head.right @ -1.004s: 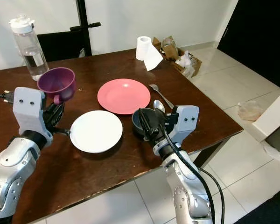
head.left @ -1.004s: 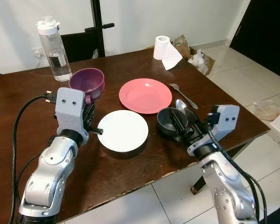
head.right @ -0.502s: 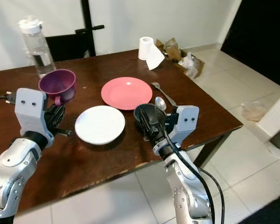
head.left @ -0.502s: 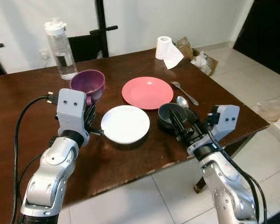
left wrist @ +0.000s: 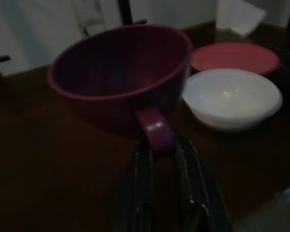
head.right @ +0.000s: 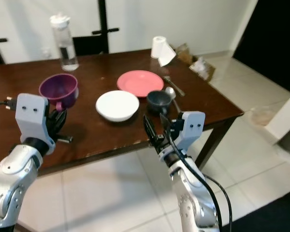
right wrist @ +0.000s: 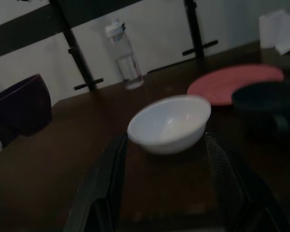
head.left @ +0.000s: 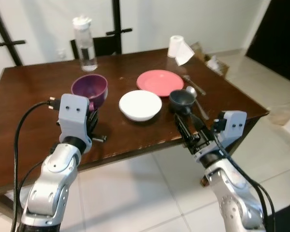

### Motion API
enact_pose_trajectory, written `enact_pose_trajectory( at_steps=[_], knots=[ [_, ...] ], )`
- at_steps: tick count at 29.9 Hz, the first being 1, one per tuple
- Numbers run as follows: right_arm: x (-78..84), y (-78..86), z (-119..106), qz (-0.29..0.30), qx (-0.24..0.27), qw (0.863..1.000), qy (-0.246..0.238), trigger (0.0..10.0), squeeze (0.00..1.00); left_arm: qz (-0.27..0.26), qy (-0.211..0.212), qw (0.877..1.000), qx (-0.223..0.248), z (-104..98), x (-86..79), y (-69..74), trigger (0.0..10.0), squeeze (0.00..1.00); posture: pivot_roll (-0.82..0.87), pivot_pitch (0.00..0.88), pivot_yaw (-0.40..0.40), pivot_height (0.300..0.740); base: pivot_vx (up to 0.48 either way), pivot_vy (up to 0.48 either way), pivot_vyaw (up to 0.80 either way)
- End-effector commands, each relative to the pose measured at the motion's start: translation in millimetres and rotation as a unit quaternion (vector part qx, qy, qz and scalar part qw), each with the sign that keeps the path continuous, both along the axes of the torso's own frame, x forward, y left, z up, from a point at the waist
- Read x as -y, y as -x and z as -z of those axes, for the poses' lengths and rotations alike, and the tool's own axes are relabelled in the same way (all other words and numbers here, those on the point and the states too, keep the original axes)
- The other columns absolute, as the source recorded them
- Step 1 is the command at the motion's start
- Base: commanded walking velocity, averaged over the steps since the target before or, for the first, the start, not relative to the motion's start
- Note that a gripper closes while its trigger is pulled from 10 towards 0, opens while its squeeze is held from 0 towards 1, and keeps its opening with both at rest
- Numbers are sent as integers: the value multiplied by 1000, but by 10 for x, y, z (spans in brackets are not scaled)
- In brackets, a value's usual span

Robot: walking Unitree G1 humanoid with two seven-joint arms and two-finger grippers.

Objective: Setting the table

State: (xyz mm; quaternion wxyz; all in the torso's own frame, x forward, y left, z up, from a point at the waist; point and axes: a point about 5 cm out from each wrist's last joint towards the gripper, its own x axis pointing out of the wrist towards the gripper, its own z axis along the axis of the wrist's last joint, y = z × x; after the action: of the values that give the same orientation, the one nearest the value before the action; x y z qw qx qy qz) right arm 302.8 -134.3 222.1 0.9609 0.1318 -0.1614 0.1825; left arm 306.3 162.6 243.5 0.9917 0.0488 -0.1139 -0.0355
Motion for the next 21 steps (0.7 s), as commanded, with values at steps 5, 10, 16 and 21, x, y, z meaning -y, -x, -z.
enact_pose_trajectory(
  at_steps=[5, 10, 16, 21],
  knots=[
    [25, 11, 23, 4, -3, 1000, -3, 10000, 0, 5, -3, 1000, 3, -8, 19, 10, 10000, 0, 77, 121, 74, 740, -344, 0, 0],
    [25, 12, 24, 4, -3, 1000, -4, 10000, 0, 5, -3, 1000, 2, -6, 17, 8, 10000, 0, 77, 121, 74, 740, -343, 0, 0],
    [24, 15, 28, 4, -3, 1000, -4, 10000, 0, 6, -2, 1000, 1, 1, 17, 6, 10000, 0, 77, 124, 75, 740, -337, 0, 0],
    [23, 16, 27, 3, -3, 1000, -4, 10000, 0, 5, -1, 1000, -1, 7, 18, 5, 10000, 0, 77, 124, 75, 740, -339, 0, 0]
  ],
)
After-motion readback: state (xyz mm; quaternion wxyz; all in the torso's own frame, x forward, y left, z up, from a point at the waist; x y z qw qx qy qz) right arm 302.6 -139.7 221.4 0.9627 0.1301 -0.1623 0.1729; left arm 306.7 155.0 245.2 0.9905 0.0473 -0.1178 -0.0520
